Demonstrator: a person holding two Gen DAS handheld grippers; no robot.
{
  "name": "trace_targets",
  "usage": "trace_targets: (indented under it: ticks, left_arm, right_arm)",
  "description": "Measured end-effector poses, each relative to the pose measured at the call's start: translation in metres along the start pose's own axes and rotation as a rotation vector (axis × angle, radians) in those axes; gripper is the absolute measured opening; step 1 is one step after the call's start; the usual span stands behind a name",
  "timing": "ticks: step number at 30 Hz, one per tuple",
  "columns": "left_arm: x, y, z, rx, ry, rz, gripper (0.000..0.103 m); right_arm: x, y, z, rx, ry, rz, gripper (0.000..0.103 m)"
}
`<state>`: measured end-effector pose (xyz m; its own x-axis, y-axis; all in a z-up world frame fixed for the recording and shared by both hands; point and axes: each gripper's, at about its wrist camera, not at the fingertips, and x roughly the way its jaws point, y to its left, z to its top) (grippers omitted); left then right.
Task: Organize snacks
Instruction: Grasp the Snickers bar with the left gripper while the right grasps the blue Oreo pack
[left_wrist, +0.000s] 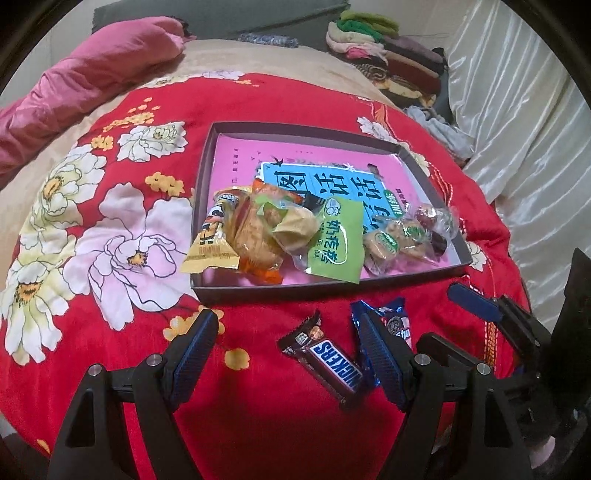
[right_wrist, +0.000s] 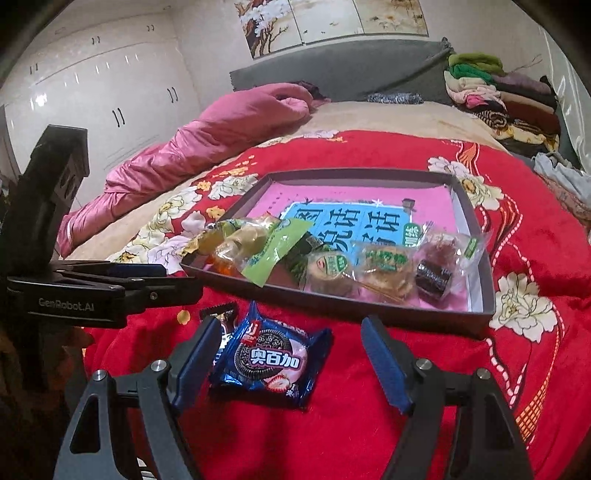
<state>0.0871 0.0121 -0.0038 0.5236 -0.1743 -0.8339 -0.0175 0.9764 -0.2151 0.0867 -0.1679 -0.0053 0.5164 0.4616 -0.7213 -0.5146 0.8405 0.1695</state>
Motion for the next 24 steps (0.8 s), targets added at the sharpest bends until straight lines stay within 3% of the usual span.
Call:
trace_targets:
  ticks: [14, 24]
  left_arm:
    - [0.008, 0.008, -0.008, -0.022, 0.045, 0.016, 0.08]
    - [0.018, 0.014, -0.019, -0.06, 0.097, -0.017, 0.08]
  right_arm:
    - [0.019, 0.014, -0.009, -0.018, 0.065, 0.009, 0.078]
    - [0.04, 0.017, -0.015, -0.013, 0.129, -0.021, 0.078]
